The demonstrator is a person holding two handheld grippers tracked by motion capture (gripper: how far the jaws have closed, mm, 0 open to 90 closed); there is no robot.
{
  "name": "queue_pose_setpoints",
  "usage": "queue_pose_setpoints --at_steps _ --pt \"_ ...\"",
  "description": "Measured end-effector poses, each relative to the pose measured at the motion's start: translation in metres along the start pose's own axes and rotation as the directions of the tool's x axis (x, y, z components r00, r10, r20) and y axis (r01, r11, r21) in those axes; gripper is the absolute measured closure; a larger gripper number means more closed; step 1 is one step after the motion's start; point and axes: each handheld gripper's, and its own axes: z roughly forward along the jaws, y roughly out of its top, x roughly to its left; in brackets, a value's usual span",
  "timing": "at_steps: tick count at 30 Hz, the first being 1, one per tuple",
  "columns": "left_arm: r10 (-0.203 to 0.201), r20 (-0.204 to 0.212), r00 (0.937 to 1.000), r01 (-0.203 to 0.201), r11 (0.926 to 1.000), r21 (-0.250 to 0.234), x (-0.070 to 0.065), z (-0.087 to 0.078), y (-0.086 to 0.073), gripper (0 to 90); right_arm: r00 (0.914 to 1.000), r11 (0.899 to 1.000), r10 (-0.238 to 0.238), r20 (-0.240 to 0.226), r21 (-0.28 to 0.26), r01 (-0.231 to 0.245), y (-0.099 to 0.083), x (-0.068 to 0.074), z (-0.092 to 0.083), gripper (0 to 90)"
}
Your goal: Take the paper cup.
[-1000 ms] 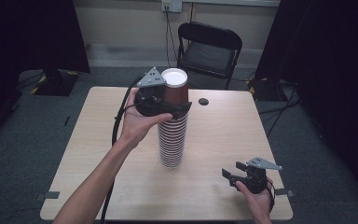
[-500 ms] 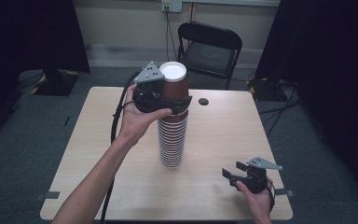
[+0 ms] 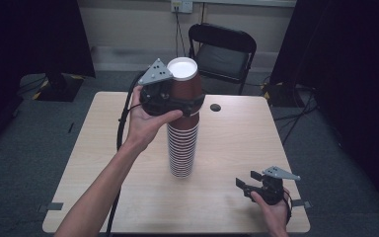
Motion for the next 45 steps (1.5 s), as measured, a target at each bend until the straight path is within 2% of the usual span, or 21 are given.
queue_pose_setpoints --at_steps 2,4,7,14,15,18,20,21,29,31,34,38,43,45 --pt "-0.018 0.009 0.9998 0.018 0.9997 -0.013 0.002 -0.001 0.004 12.7 1.0000 1.000 0.003 0.001 0.000 -0.003 0.000 0.000 0.000 26.2" --pt "-0.012 0.004 0.9999 0.012 0.9998 -0.014 0.002 -0.002 0.006 12.8 1.0000 1.000 0.006 0.001 -0.001 -0.006 0.000 0.000 0.000 25.8" --pt "-0.020 -0.001 0.9998 0.020 0.9991 -0.039 0.003 -0.005 0.010 12.9 1.0000 1.000 0.008 0.001 0.007 -0.008 0.000 -0.001 0.001 25.6" --pt "0.000 0.000 1.0000 0.000 0.9951 -0.098 -0.002 -0.013 0.019 13.0 1.0000 1.000 0.009 -0.001 0.005 -0.009 0.000 -0.001 0.001 25.6" --pt "0.000 0.010 0.9999 0.001 0.9944 -0.105 -0.002 -0.015 0.020 13.0 1.0000 1.000 0.009 0.000 0.005 -0.009 0.000 -0.001 0.001 25.6" --pt "-0.012 0.006 0.9999 0.012 0.9924 -0.122 -0.004 -0.019 0.023 13.0 0.9999 1.000 0.010 -0.003 0.006 -0.010 0.000 -0.001 0.000 25.6" --pt "-0.004 -0.008 1.0000 0.003 0.9925 -0.122 -0.004 -0.022 0.024 13.0 0.9999 1.000 0.011 -0.008 0.011 -0.011 0.000 -0.001 0.001 25.5" --pt "-0.018 -0.004 0.9998 0.017 0.9912 -0.131 -0.002 -0.025 0.024 13.0 0.9999 1.000 0.010 -0.010 0.013 -0.010 0.000 0.000 0.001 25.5" --pt "-0.016 -0.017 0.9997 0.013 0.9896 -0.143 0.002 -0.037 0.027 13.0 0.9998 1.000 0.013 -0.016 0.017 -0.013 0.000 0.000 0.002 25.4" --pt "-0.023 -0.012 0.9997 0.021 0.9885 -0.150 0.004 -0.041 0.027 13.1 0.9998 1.000 0.009 -0.017 0.022 -0.009 0.000 0.001 0.002 25.3" --pt "-0.046 -0.040 0.9981 0.040 0.9876 -0.152 0.008 -0.049 0.025 13.1 0.9998 1.000 0.002 -0.019 0.022 -0.001 0.000 0.003 0.002 25.3" --pt "-0.069 -0.029 0.9972 0.063 0.9855 -0.158 0.014 -0.056 0.024 13.1 0.9998 1.000 0.001 -0.021 0.023 -0.001 0.000 0.003 0.003 25.3" --pt "-0.072 -0.075 0.9946 0.060 0.9865 -0.152 0.023 -0.068 0.021 13.2 0.9998 1.000 0.000 -0.019 0.019 0.000 0.000 0.003 0.002 25.1" --pt "-0.077 -0.076 0.9941 0.065 0.9867 -0.149 0.027 -0.072 0.018 13.2 0.9998 1.000 0.001 -0.018 0.018 -0.001 0.000 0.003 0.002 25.1"
